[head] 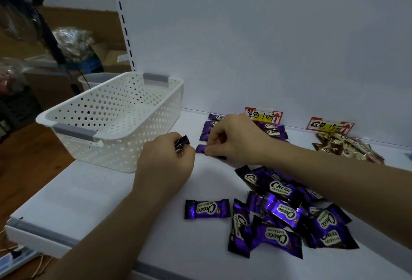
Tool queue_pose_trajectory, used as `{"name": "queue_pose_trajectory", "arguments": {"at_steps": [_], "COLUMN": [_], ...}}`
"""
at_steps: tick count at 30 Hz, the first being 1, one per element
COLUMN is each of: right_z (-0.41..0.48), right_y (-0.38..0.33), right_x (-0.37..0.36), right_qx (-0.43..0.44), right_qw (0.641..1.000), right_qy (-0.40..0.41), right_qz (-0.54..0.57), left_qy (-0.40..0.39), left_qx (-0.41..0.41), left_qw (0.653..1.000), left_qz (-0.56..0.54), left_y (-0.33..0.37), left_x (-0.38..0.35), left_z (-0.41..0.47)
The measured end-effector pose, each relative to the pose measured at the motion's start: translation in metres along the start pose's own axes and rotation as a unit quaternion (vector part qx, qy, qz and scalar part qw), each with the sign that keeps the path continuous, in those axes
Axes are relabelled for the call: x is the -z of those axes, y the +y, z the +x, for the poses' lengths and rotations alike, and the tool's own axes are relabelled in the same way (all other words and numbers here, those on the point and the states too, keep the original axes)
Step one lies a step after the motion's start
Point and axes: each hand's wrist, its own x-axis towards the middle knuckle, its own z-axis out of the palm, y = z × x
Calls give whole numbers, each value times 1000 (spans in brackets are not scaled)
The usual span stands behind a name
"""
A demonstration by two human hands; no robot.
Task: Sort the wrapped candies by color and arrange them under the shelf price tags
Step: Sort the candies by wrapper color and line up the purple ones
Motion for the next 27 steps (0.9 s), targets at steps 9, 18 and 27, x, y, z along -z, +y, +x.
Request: {"name": "queue_pose_trajectory", "arguments": {"at_steps": [9,18,27], "right_z": [3,-17,-82], "right_y": [2,18,80], "right_x": [-4,32,80], "right_qx": [-30,-67,-195], "right_qw": [999,988,969], "right_qy": [30,132,146], "right_qz": [1,37,-37], "left_qy": [-14,-77,-168], "left_qx": [-23,-54,-109], "left_qw": [1000,995,979], "left_qz": [-10,-12,-41], "left_y": [-4,-6,32], "left_x": [-3,-1,-6], "left_z": [0,-2,12]}}
